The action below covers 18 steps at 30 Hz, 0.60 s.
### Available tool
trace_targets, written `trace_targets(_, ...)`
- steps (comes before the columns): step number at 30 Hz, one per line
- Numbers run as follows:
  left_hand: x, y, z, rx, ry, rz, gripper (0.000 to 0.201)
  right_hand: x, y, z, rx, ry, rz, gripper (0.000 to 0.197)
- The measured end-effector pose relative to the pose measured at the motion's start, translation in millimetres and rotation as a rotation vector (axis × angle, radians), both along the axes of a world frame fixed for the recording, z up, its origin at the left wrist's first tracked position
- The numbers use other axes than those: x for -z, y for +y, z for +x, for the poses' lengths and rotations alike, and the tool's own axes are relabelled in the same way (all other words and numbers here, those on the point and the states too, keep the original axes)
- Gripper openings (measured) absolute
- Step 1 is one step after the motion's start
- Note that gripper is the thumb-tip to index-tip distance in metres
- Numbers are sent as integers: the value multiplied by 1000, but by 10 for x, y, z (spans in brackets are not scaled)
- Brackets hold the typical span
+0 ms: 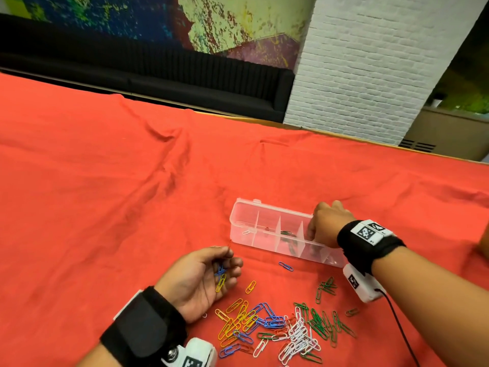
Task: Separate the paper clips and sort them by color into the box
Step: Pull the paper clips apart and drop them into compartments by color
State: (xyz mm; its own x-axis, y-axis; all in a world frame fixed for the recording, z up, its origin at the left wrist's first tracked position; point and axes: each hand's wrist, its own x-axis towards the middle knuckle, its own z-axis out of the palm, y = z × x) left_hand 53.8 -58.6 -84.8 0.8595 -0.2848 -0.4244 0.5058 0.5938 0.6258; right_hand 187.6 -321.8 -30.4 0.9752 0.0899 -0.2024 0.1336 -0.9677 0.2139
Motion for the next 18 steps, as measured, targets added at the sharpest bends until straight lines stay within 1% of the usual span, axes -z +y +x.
trace_targets(8, 20, 1, -11, 32, -11, 98, 7, -55, 25, -45, 3, 14, -13, 15)
trace_targets(13, 13, -112, -60, 77, -84, 182, 9, -114, 50, -70, 17, 76, -5, 31)
trace_targets(15, -5, -180, -99, 129, -98, 181, 12, -118, 70, -82, 13, 80, -39, 41)
trace_targets(16, -11, -206, -121, 158, -99, 169, 14, -117, 74, -95, 15, 71, -38, 41)
trace_targets(18, -18, -252, -155, 196, -94, 150, 14, -109, 72, -107, 31, 43, -38, 35)
